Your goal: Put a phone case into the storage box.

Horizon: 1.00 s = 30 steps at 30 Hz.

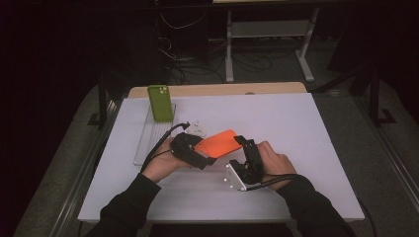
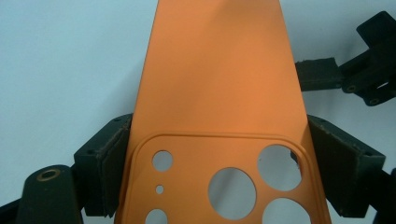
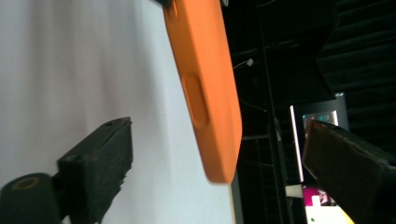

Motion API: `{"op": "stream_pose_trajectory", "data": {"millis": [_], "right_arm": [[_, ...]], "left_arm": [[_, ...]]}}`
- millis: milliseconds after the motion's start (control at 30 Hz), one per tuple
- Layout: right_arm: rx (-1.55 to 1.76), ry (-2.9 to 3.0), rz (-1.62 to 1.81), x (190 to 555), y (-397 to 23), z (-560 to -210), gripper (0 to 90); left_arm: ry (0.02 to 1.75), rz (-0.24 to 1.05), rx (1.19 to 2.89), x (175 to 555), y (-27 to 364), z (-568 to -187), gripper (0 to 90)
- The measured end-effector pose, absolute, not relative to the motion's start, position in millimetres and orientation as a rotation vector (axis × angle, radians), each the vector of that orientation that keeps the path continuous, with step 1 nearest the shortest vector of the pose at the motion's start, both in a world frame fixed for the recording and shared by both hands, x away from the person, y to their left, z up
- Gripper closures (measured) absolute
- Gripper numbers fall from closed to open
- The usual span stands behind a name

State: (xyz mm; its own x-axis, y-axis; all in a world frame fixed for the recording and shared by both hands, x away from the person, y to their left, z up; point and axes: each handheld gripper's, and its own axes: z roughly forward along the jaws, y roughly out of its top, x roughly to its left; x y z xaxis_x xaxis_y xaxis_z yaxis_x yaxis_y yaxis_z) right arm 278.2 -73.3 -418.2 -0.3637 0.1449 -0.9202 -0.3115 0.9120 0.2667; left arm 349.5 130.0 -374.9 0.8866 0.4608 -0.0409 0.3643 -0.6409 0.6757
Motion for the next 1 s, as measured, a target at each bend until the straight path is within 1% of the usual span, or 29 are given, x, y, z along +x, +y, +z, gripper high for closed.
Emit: {"op": "stream_pose_trajectory", "data": {"millis": [67, 133, 267, 600, 900, 1000], "right_arm": [[-0.151, 1.867, 0.475, 277, -71, -420, 11.3], [-0.171, 1.851, 0.465, 275, -69, -422, 14.0], [-0.205, 1.808, 0.456, 273, -66, -425, 25.0], [-0.238, 1.788, 0.413, 271, -63, -432, 43.9], [-0.267, 1.766, 0.395, 269, -61, -434, 66.2], [-0.279, 1.766, 0.381, 269, -61, -435, 72.5]], "left_arm": [[0.599, 0.170, 2.316, 348, 127, -376, 15.4], [0.574, 0.172, 2.337, 349, 127, -375, 15.4], [0.565, 0.162, 2.333, 348, 124, -376, 15.4], [0.556, 0.153, 2.323, 346, 122, -376, 15.4], [0.549, 0.148, 2.334, 346, 122, -376, 15.3], [0.551, 0.153, 2.332, 347, 123, -375, 15.3]]}}
